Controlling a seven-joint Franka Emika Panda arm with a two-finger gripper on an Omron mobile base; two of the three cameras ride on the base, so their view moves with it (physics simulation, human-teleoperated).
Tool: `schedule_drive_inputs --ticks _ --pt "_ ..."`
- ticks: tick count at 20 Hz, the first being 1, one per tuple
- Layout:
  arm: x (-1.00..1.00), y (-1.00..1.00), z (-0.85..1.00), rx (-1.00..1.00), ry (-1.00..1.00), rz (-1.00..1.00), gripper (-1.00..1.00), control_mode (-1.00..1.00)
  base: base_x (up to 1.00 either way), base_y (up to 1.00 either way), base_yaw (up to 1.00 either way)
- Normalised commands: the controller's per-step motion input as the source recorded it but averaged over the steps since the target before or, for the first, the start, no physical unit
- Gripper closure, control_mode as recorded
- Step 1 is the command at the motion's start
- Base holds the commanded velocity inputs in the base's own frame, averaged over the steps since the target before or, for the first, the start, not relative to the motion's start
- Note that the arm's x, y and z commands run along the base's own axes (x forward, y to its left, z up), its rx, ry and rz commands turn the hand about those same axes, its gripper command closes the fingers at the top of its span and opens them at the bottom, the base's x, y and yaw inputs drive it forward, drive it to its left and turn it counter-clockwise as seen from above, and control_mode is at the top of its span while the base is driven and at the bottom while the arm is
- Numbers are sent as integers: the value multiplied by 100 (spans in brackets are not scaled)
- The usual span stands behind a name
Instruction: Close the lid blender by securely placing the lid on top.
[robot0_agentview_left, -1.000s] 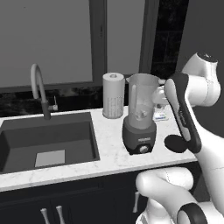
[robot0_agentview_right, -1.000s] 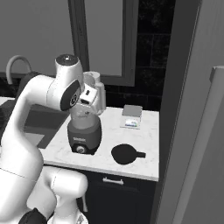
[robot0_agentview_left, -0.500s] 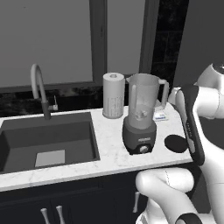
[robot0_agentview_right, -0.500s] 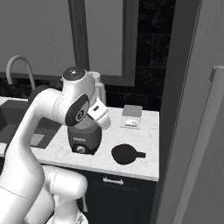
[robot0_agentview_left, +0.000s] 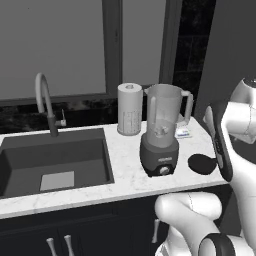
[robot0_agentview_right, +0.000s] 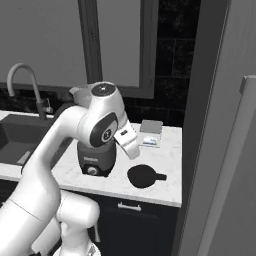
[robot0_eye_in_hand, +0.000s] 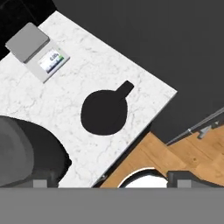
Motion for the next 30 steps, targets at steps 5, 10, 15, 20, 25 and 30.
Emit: schedule_drive_inputs --ticks 5,10,15,20,25,30 --pt "6 -52 -45 7 8 -13 -100 -100 0 0 0" --pt "8 -46 -56 13 1 -17 -100 -100 0 0 0" --pt "25 -26 -58 8 0 -20 -100 -100 0 0 0" --pt "32 -8 -51 0 0 -11 -100 -100 0 0 0" --pt "29 -1 -45 0 2 -5 -100 -100 0 0 0" --pt "31 -5 -28 0 3 0 -100 -100 0 0 0"
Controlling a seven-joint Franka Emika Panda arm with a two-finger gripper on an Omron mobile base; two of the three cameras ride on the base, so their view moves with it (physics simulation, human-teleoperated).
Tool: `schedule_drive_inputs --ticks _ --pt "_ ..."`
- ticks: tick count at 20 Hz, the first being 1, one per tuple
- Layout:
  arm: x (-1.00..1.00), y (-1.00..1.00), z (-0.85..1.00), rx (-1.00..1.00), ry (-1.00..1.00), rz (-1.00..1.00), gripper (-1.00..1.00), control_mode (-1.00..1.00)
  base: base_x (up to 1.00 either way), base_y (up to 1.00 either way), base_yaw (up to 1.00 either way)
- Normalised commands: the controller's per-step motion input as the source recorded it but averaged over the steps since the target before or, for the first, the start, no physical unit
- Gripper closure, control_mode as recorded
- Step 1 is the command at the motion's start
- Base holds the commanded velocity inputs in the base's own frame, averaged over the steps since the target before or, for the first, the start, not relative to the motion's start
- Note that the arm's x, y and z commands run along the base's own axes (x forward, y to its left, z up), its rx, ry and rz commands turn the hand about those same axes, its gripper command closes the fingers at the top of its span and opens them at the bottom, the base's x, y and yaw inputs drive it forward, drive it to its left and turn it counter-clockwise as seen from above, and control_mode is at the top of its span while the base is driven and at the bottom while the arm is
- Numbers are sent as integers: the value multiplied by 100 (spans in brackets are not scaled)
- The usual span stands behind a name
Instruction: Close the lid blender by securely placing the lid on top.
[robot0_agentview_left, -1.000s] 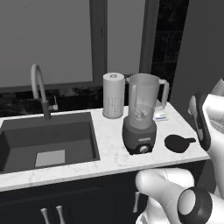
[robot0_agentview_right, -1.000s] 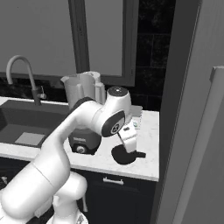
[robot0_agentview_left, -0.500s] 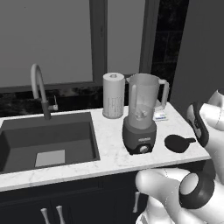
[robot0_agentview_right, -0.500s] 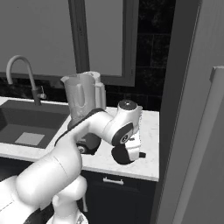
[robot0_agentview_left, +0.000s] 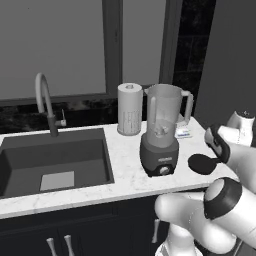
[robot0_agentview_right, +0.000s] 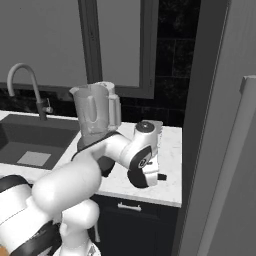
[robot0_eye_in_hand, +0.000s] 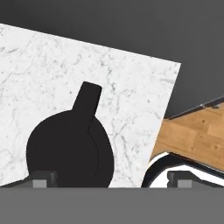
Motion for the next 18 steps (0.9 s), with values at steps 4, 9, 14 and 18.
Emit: schedule_drive_inputs --ticks 4,9,14,18 --pt "26 -28 -22 1 0 0 -100 -100 0 0 0" --pt "25 -27 -27 1 0 0 -100 -100 0 0 0" --pt "22 -7 -30 0 3 0 -100 -100 0 0 0" --pt "19 -13 -30 0 3 0 -100 -100 0 0 0"
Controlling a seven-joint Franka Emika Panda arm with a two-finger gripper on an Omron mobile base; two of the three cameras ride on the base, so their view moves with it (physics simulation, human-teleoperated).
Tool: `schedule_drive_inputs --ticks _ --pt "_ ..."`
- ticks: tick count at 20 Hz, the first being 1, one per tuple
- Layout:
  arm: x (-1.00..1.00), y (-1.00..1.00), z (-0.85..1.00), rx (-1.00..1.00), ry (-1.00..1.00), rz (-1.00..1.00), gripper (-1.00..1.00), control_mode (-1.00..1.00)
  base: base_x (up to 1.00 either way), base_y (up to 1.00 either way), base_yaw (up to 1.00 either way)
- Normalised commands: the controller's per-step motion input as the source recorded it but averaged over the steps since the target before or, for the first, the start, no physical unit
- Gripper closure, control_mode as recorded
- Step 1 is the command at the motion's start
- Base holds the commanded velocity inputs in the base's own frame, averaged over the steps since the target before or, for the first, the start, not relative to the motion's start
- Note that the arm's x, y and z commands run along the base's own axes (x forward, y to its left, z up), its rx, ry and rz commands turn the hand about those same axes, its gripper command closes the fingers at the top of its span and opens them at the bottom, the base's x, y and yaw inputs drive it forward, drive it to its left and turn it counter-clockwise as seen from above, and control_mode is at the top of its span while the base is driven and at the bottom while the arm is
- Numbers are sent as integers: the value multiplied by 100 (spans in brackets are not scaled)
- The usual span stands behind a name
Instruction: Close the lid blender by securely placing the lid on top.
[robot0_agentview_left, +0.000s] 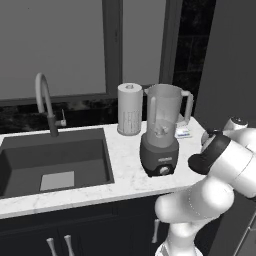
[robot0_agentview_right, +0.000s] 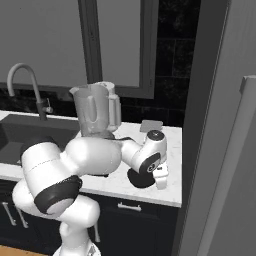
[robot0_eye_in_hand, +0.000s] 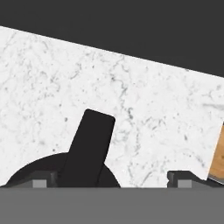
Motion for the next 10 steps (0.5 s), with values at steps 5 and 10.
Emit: schedule_drive_inputs --ticks 5,10 --pt "19 -14 -22 0 4 0 -100 -100 0 0 0" --pt "19 0 -19 0 4 0 -100 -100 0 0 0"
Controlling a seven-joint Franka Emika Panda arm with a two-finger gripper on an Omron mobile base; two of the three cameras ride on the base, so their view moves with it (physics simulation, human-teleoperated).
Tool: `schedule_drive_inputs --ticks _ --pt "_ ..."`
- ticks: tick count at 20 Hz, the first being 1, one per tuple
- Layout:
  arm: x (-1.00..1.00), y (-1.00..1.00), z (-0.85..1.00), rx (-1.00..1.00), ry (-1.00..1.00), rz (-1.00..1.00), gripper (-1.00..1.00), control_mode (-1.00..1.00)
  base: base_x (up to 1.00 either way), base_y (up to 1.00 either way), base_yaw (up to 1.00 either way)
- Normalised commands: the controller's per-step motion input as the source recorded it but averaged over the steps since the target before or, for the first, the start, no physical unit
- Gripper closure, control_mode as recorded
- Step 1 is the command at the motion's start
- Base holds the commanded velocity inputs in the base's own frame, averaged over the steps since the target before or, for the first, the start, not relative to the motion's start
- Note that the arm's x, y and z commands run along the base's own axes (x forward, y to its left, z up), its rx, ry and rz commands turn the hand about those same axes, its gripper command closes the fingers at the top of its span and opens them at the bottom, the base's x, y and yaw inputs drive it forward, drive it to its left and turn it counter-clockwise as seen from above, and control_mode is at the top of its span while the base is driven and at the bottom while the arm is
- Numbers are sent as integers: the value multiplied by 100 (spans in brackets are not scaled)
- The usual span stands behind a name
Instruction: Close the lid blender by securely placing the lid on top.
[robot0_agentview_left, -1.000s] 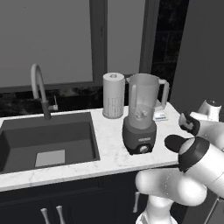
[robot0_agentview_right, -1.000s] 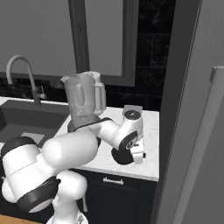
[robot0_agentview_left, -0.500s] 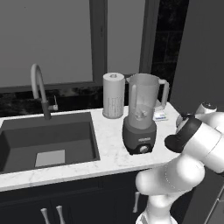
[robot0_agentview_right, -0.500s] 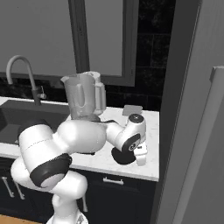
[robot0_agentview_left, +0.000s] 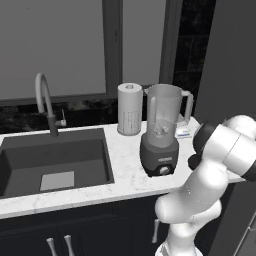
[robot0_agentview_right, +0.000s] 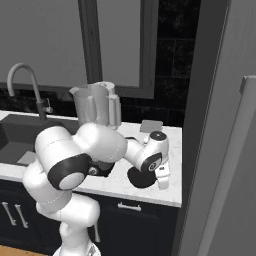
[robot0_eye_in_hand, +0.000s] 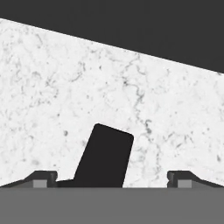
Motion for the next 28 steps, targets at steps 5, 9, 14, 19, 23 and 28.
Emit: schedule_drive_inputs --ticks 5,9,14,19,23,28 --pt "14 0 -21 1 3 0 -100 -100 0 0 0" --pt "5 11 -45 0 3 0 100 -100 0 0 0" --pt "-33 24 -47 0 -2 -1 100 -100 0 0 0" --pt "-50 22 -26 0 0 -1 100 -100 0 0 0" --pt "-24 10 7 0 0 -1 100 -100 0 0 0" --pt "-16 0 72 0 -4 -5 100 -100 0 0 0"
